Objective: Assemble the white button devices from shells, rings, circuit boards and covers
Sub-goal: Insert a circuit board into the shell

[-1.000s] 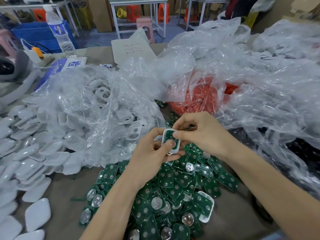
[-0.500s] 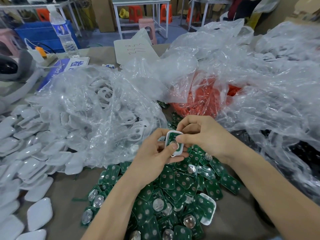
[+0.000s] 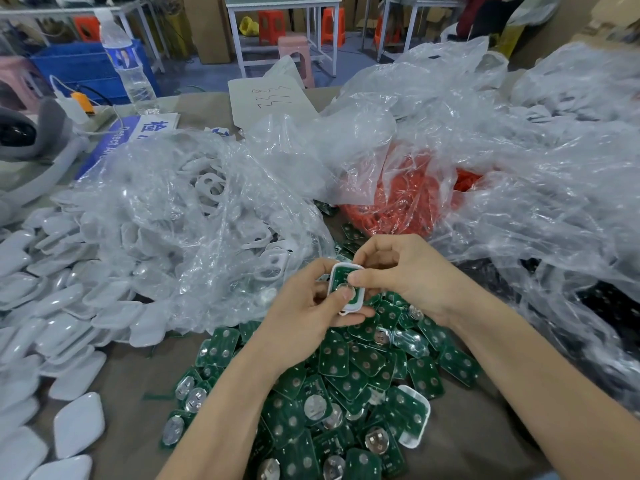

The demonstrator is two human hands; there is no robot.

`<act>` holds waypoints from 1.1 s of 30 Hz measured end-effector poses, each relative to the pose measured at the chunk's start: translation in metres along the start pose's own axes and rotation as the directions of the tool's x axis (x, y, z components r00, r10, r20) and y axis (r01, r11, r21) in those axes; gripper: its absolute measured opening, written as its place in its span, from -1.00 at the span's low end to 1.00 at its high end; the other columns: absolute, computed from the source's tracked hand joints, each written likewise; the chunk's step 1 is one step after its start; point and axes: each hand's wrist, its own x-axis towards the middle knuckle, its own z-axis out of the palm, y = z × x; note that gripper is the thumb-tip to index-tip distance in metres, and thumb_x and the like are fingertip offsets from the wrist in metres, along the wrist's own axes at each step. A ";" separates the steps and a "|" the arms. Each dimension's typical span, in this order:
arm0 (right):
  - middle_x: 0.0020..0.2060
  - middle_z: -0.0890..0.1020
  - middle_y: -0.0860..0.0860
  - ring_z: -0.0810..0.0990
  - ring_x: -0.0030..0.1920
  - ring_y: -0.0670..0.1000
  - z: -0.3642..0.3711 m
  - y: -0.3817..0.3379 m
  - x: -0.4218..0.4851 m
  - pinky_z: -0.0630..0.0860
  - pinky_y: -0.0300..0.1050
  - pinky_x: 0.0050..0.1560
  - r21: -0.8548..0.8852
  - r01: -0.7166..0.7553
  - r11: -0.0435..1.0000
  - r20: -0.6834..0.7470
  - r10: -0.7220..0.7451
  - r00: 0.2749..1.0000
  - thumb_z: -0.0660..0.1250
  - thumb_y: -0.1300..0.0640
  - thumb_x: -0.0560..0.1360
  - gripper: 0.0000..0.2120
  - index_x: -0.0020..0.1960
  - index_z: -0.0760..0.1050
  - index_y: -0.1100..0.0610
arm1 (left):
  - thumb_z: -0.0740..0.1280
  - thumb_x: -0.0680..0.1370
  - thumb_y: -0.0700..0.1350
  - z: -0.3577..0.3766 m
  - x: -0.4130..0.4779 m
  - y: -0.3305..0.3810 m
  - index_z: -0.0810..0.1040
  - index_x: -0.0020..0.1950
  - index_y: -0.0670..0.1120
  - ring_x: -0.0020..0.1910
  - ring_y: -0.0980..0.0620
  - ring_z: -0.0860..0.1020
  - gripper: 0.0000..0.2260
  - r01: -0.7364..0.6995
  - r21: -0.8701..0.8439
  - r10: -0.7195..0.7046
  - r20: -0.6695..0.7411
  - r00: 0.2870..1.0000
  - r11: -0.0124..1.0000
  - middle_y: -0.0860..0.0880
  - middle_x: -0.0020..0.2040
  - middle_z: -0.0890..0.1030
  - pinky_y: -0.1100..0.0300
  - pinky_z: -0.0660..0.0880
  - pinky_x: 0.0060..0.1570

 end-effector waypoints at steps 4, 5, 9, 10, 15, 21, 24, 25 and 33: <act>-0.29 0.69 0.09 0.63 -0.32 -0.01 -0.001 0.000 0.000 0.61 -0.21 -0.22 0.017 -0.017 1.000 -0.003 0.017 1.000 0.47 0.35 0.39 -0.85 -0.07 0.56 0.32 | 0.22 0.62 -0.33 0.002 0.000 0.001 0.48 0.19 -0.18 -0.08 -0.11 0.70 -0.83 0.005 -0.024 -0.005 0.006 1.000 1.000 -0.22 -0.01 0.69 0.22 0.62 -0.09; -0.29 0.68 0.09 0.63 -0.32 -0.01 -0.002 -0.001 0.000 0.60 -0.22 -0.23 0.020 -0.020 1.000 -0.004 0.020 1.000 0.47 0.35 0.39 -0.86 -0.07 0.56 0.32 | 0.22 0.62 -0.32 0.002 0.000 0.001 0.48 0.20 -0.18 -0.08 -0.12 0.70 -0.82 0.006 -0.035 -0.006 0.008 1.000 0.999 -0.23 0.00 0.68 0.22 0.62 -0.08; -0.28 0.68 0.11 0.61 -0.33 -0.02 -0.002 -0.002 0.000 0.59 -0.23 -0.24 0.013 -0.017 1.000 -0.008 0.018 1.000 0.47 0.34 0.39 -0.85 -0.07 0.56 0.33 | 0.16 0.65 -0.29 0.002 0.000 0.001 0.50 0.19 -0.19 -0.08 -0.12 0.70 -0.82 0.012 -0.080 -0.012 0.002 1.000 0.997 -0.23 0.00 0.68 0.21 0.62 -0.08; -0.28 0.68 0.12 0.62 -0.32 -0.01 -0.002 -0.002 0.000 0.61 -0.22 -0.23 0.005 -0.016 1.000 -0.010 0.016 1.000 0.47 0.34 0.39 -0.85 -0.07 0.56 0.33 | 0.16 0.65 -0.29 0.003 0.000 0.001 0.50 0.18 -0.19 -0.08 -0.11 0.70 -0.83 0.009 -0.075 -0.009 -0.001 1.000 0.997 -0.22 0.00 0.68 0.21 0.62 -0.09; -0.30 0.68 0.11 0.61 -0.33 0.00 0.003 0.000 -0.001 0.60 -0.18 -0.25 -0.028 -0.009 1.000 -0.061 0.007 0.998 0.47 0.35 0.38 -0.90 -0.15 0.57 0.27 | 0.17 0.65 -0.30 0.004 0.001 -0.005 0.49 0.13 -0.21 -0.10 -0.09 0.71 -0.87 -0.019 -0.008 0.018 -0.038 0.999 1.000 -0.24 -0.02 0.66 0.24 0.61 -0.14; -0.29 0.70 0.08 0.63 -0.31 -0.02 0.007 0.000 0.000 0.60 -0.07 -0.15 -0.096 0.005 0.995 -0.132 -0.018 0.991 0.48 0.29 0.39 -0.90 -0.17 0.58 0.17 | 0.17 0.65 -0.28 0.006 0.002 -0.008 0.51 0.12 -0.13 -0.11 -0.06 0.71 -0.84 -0.054 0.015 0.056 -0.087 0.995 0.998 -0.20 0.00 0.67 0.24 0.61 -0.13; -0.28 0.71 0.06 0.67 -0.31 -0.03 0.005 -0.001 0.001 0.63 -0.15 -0.17 -0.083 -0.007 0.997 -0.110 -0.002 0.994 0.48 0.27 0.40 -0.90 -0.13 0.58 0.18 | 0.18 0.65 -0.29 0.006 0.002 -0.005 0.52 0.18 -0.09 -0.08 -0.07 0.71 -0.80 -0.035 -0.046 0.032 -0.068 0.997 0.998 -0.20 0.00 0.68 0.25 0.61 -0.11; -0.28 0.71 0.06 0.68 -0.30 -0.02 0.005 -0.002 0.001 0.62 -0.18 -0.18 -0.078 -0.007 0.997 -0.100 0.000 0.995 0.48 0.26 0.40 -0.90 -0.12 0.58 0.18 | 0.19 0.64 -0.29 0.005 0.002 -0.005 0.52 0.19 -0.09 -0.08 -0.08 0.71 -0.80 -0.032 -0.058 0.028 -0.066 0.997 0.998 -0.19 -0.01 0.69 0.24 0.61 -0.10; -0.27 0.69 -0.04 0.63 -0.30 -0.14 -0.017 -0.028 0.015 0.56 -0.37 -0.22 -0.062 0.001 0.998 -0.159 -0.011 0.987 0.46 0.12 0.43 -0.91 -0.07 0.62 0.08 | 0.23 0.61 -0.35 -0.004 0.004 -0.001 0.52 0.19 -0.18 -0.06 -0.20 0.70 -0.80 0.012 -0.318 -0.061 -0.144 0.988 0.948 -0.28 0.05 0.66 0.19 0.62 -0.11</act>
